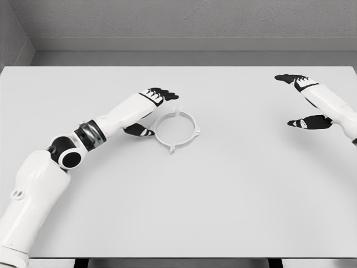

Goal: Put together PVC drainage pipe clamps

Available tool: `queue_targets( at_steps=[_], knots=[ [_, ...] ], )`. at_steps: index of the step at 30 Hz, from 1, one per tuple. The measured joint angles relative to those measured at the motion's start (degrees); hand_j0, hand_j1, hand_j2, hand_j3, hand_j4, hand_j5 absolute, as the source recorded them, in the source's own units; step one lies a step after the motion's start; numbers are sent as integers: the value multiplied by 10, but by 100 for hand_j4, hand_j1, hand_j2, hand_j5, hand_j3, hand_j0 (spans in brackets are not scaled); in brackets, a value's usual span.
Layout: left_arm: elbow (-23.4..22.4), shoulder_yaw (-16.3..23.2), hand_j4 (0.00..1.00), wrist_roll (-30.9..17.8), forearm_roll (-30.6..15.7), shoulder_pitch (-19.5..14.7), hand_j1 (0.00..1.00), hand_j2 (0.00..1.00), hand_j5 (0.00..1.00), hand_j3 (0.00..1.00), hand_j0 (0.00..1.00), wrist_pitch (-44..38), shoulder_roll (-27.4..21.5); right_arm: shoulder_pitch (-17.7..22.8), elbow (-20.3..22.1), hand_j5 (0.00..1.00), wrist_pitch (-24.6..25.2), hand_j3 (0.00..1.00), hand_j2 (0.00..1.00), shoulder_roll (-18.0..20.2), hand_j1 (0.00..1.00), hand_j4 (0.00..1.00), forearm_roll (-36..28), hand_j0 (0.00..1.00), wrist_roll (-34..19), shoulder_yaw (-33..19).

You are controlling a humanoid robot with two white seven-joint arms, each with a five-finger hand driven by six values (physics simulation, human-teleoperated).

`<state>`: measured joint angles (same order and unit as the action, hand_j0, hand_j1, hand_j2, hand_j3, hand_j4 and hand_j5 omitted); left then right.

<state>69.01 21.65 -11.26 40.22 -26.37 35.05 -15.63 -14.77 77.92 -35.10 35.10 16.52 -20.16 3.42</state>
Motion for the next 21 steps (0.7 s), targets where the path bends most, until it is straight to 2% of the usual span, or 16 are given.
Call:
queue_targets(
  at_steps=[11,21],
  knots=[
    [2,-7,100,0,-7,-1,100,100,100,100,100,0,-11,0,-1,100,0,100,100,0,100,100,0,100,0,0],
    [-17,-6,100,1,-4,-3,100,100,100,100,100,0,-26,0,0,100,0,100,100,0,100,100,0,100,0,0]
  ],
)
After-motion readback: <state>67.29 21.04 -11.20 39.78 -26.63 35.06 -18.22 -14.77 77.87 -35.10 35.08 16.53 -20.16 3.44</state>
